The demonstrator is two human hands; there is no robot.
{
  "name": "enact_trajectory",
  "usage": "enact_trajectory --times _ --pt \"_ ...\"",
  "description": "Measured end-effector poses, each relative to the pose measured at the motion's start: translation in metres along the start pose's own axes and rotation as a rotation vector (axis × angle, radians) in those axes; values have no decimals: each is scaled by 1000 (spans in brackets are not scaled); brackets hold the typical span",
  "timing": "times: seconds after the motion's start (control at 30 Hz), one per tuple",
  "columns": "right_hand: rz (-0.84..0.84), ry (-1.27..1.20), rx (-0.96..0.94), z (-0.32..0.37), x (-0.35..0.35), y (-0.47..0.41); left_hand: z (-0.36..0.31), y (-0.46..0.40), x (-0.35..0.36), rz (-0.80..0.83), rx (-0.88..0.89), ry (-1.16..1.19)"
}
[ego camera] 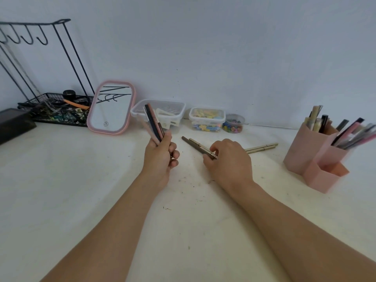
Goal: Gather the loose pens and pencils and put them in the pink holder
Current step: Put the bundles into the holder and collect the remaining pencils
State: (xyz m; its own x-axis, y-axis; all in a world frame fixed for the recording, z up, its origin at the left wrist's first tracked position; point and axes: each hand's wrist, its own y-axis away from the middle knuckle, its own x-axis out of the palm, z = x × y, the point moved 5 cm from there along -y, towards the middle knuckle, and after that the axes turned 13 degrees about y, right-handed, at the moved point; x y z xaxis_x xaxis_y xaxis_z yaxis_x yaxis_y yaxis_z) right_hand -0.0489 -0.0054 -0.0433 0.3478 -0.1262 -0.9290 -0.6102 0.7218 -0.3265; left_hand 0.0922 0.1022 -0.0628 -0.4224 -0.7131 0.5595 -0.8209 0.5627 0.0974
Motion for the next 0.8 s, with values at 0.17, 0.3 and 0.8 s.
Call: enact_trajectory --times 0.17,0.3,0.8 --pt "41 23 -38 1 3 -3 1 1 1 33 -13 -31" --pt "59 35 -46 5 2 -2 1 3 1 47 -19 -31" --pt "110 -1018 262 24 8 23 5 1 4 67 -11 -86"
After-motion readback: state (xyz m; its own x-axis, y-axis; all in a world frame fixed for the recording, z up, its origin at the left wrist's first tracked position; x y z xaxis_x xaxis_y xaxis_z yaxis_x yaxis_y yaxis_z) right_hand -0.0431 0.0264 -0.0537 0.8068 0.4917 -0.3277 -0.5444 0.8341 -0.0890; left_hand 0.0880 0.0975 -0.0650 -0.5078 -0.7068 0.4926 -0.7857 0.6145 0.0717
